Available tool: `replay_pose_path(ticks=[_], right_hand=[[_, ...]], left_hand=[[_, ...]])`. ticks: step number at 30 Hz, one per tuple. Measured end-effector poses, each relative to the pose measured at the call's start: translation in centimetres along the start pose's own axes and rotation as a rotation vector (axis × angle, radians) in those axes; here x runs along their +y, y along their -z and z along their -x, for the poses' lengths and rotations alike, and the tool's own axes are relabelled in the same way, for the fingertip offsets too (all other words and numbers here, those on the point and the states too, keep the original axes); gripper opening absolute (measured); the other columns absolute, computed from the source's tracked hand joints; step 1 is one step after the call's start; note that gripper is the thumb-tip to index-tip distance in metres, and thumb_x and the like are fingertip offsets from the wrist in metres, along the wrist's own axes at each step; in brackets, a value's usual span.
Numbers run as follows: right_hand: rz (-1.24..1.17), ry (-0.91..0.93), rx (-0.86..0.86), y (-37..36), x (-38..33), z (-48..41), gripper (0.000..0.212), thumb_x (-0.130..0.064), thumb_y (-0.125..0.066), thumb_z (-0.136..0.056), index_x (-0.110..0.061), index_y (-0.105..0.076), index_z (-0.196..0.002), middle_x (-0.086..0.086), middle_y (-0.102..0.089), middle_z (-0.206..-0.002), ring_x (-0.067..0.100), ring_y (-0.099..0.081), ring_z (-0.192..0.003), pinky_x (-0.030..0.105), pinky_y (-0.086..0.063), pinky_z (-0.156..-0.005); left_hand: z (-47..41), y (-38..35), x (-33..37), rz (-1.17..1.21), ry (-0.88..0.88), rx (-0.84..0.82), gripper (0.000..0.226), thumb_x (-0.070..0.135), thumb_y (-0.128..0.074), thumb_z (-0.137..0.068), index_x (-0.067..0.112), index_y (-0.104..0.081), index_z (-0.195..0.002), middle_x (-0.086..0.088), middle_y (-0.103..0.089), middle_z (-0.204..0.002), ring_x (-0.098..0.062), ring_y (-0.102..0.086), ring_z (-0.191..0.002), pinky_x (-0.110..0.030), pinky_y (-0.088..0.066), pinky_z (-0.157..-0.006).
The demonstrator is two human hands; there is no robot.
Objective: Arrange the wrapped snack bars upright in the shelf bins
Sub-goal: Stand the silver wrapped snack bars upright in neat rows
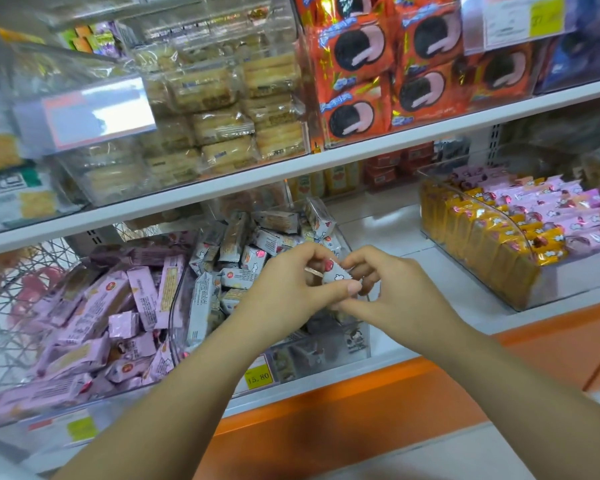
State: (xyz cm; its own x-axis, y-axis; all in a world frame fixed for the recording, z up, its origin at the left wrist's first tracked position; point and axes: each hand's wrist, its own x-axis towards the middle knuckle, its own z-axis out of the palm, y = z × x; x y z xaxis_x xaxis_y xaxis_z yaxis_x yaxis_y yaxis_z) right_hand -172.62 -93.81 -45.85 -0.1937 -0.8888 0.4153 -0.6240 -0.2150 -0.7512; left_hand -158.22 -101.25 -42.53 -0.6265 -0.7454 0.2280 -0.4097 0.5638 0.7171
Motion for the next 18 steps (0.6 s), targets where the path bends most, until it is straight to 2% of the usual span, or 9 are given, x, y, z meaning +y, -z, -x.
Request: replay_pose_path(ticks=[3,5,8,10,12,14,16,18], right_hand=[[-0.079,0.014,0.070,0.6,-0.2,-0.3,0.025,-0.025,-0.073,-0.074,-0.039,-0.056,-0.085,-0.010,-0.064,-0.074,0.005,-0.060,-0.071,0.021,-0.048,-0.064],[-0.182,-0.020,0.129,2.0,-0.2,-0.7,0.020,-0.016,-0.070,-0.079,-0.032,-0.062,-0.087,-0.003,-0.067,-0.077,0.011,-0.061,-0.072,0.027,-0.050,-0.070],[-0.259,-0.055,0.051,4.5,0.0,-0.8,0.014,-0.014,-0.067,-0.082,-0.020,-0.065,-0.094,0.006,-0.066,-0.082,0.016,-0.060,-0.075,0.024,-0.050,-0.072],[-0.171,-0.079,-0.115,4.5,0.7,-0.4,0.015,-0.019,-0.069,-0.081,-0.020,-0.065,-0.095,-0.003,-0.058,-0.072,0.009,-0.054,-0.065,0.019,-0.047,-0.066],[-0.124,-0.101,-0.236,3.6,1.3,-0.1,0.011,-0.019,-0.069,-0.080,-0.021,-0.064,-0.090,-0.012,-0.052,-0.065,0.006,-0.049,-0.060,0.019,-0.042,-0.061],[-0.106,-0.099,-0.267,3.0,1.7,0.0,0.010,-0.016,-0.069,-0.080,-0.022,-0.065,-0.087,-0.014,-0.053,-0.061,0.007,-0.049,-0.059,0.022,-0.042,-0.060],[-0.090,-0.094,-0.263,2.9,1.9,-0.2,0.010,-0.017,-0.069,-0.080,-0.022,-0.064,-0.087,-0.012,-0.053,-0.065,0.009,-0.049,-0.061,0.026,-0.043,-0.061],[-0.085,-0.085,-0.265,2.8,2.0,-0.3,0.011,-0.019,-0.070,-0.079,-0.022,-0.064,-0.088,-0.005,-0.052,-0.069,0.011,-0.048,-0.062,0.032,-0.044,-0.063]], left_hand=[[-0.1,0.7,0.3,0.205,0.008,-0.094,0.036,0.037,-0.071,-0.071,0.024,-0.060,-0.102,0.009,-0.065,-0.090,-0.005,-0.066,-0.070,-0.023,-0.051,-0.067],[-0.1,1.4,-0.3,0.240,0.027,-0.162,0.032,0.036,-0.065,-0.078,0.026,-0.058,-0.107,0.009,-0.067,-0.092,-0.007,-0.068,-0.081,-0.027,-0.053,-0.079],[0.1,1.9,-1.9,-0.074,0.044,-0.367,0.027,0.039,-0.064,-0.084,0.033,-0.057,-0.109,0.009,-0.063,-0.106,-0.002,-0.063,-0.093,-0.025,-0.051,-0.087],[0.2,1.7,-2.6,-0.291,0.061,-0.527,0.043,0.045,-0.066,-0.082,0.031,-0.053,-0.121,0.009,-0.060,-0.119,-0.003,-0.059,-0.105,-0.025,-0.047,-0.095],[0.1,1.3,-3.0,-0.484,0.038,-0.620,0.061,0.050,-0.066,-0.080,0.025,-0.047,-0.132,0.007,-0.054,-0.131,-0.008,-0.053,-0.115,-0.027,-0.044,-0.099],[-0.3,0.9,-3.0,-0.653,-0.011,-0.669,0.068,0.054,-0.065,-0.080,0.023,-0.043,-0.136,0.004,-0.052,-0.135,-0.014,-0.052,-0.115,-0.029,-0.044,-0.096],[-0.6,0.5,-2.7,-0.787,-0.032,-0.715,0.069,0.058,-0.063,-0.079,0.022,-0.044,-0.135,0.002,-0.056,-0.127,-0.017,-0.055,-0.107,-0.031,-0.046,-0.088],[-0.8,0.0,-2.2,-0.912,-0.054,-0.764,0.061,0.062,-0.061,-0.078,0.020,-0.052,-0.121,0.003,-0.062,-0.097,-0.016,-0.055,-0.083,-0.028,-0.043,-0.068]])
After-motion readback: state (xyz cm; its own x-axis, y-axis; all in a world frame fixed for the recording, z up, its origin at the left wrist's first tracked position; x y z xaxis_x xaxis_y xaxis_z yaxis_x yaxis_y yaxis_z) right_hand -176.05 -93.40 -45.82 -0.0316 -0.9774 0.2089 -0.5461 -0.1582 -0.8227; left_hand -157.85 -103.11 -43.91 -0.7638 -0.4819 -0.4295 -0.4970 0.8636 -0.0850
